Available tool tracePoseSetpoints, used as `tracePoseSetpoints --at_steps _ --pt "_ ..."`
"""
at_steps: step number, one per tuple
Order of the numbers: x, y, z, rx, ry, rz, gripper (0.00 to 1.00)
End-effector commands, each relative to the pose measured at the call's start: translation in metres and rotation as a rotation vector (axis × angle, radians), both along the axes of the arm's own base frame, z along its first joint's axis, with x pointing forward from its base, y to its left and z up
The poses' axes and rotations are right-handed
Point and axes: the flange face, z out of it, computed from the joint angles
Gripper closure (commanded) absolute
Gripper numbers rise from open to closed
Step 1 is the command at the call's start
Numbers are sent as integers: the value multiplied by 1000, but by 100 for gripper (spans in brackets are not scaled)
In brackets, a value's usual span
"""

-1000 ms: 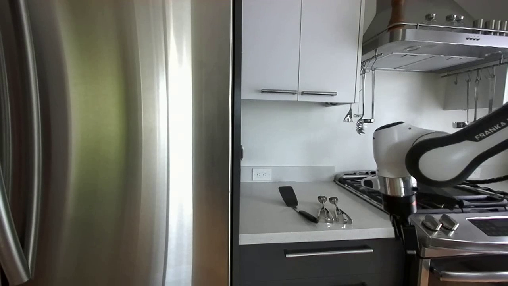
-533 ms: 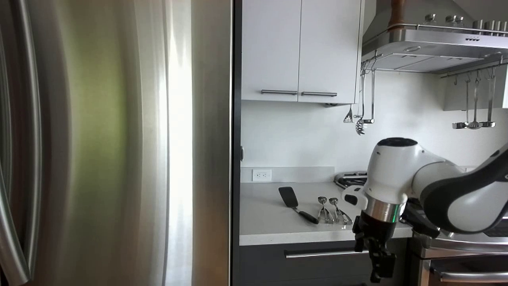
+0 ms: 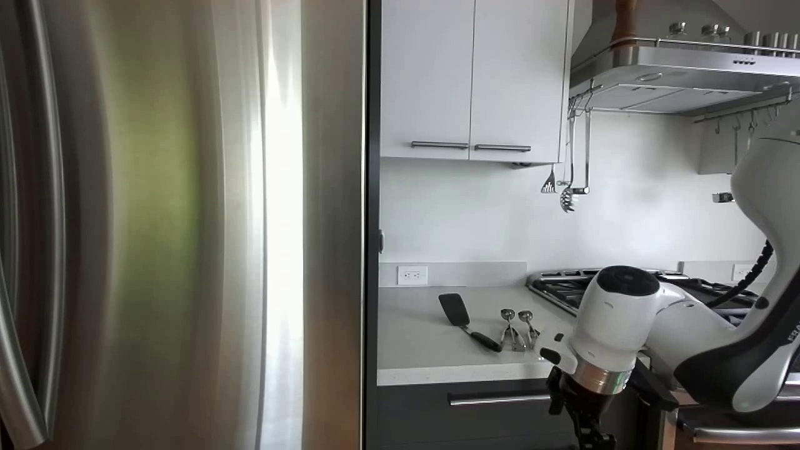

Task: Open the second top drawer

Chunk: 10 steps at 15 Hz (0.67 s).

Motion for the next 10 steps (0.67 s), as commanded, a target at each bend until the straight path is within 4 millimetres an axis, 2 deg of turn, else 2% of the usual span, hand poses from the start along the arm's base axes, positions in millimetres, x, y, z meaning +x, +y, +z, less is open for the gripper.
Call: tracePoseSetpoints --at_steps 1,8,9,10 --pt "1 -2 -3 -15 -11 -12 0" --pt "5 1 -5 -22 -17 -17 0" --pt "5 6 -11 -8 8 10 0" --pt "8 13 -25 19 43 40 0"
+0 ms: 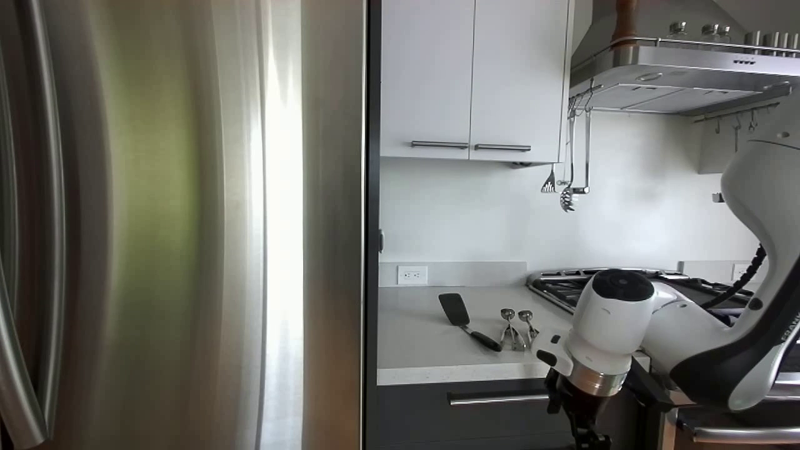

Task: Open the second top drawer

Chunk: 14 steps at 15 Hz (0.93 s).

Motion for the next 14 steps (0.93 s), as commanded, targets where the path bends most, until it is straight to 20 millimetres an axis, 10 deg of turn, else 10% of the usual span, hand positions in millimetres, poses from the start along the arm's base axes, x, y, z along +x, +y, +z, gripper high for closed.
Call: tracePoseSetpoints --at_steps 1,14 --pt "3 14 -25 22 57 69 0" --pt "30 62 -134 -125 -90 104 0"
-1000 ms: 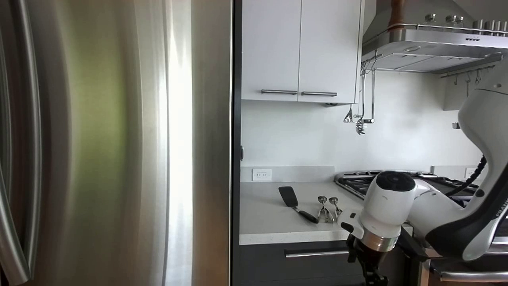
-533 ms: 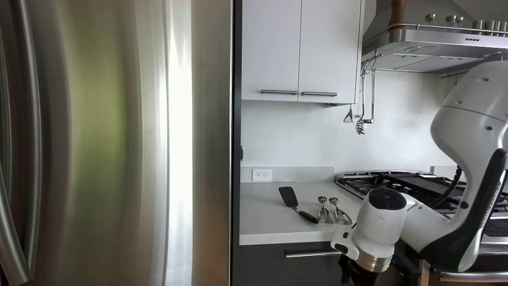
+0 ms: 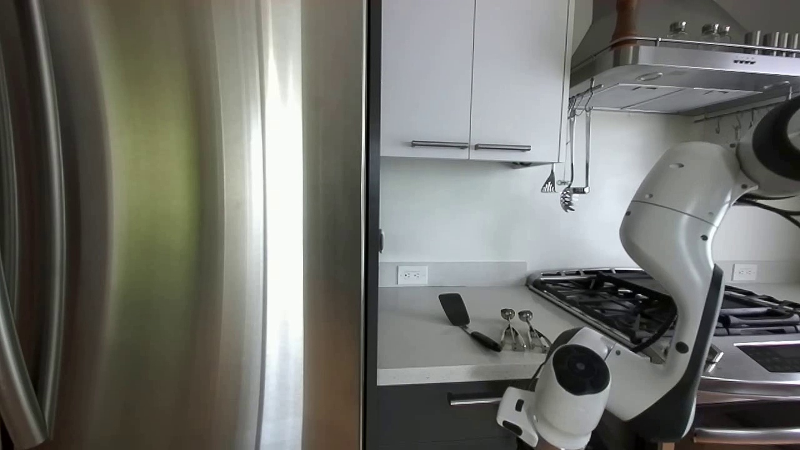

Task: Open the second top drawer

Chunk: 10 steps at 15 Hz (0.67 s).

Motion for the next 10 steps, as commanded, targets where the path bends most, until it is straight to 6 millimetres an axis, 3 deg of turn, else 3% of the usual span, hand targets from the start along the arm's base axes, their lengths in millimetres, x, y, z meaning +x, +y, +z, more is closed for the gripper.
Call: tracePoseSetpoints --at_steps 1,10 --pt "12 15 -35 -4 -51 -22 0" --pt "55 13 -68 61 -190 -63 0"
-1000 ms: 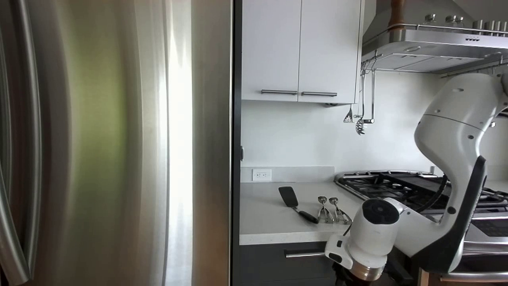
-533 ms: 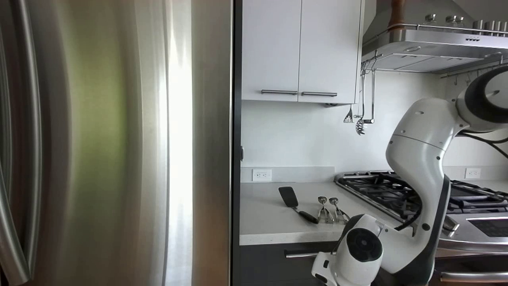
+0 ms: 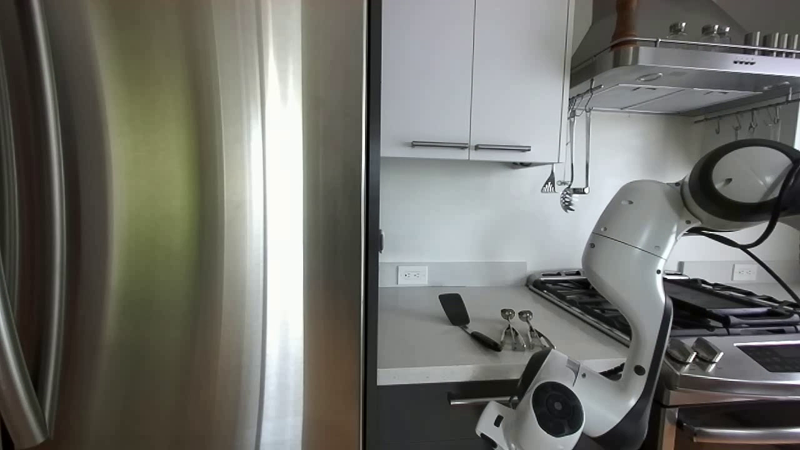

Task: Open the second top drawer

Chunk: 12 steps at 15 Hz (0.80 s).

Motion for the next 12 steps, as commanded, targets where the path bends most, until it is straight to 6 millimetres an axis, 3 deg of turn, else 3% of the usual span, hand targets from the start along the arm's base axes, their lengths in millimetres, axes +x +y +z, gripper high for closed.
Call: tracePoseSetpoints --at_steps 1,12 --pt "13 -3 -16 13 -52 -15 0" --pt "31 -19 -45 -20 -154 -14 3"
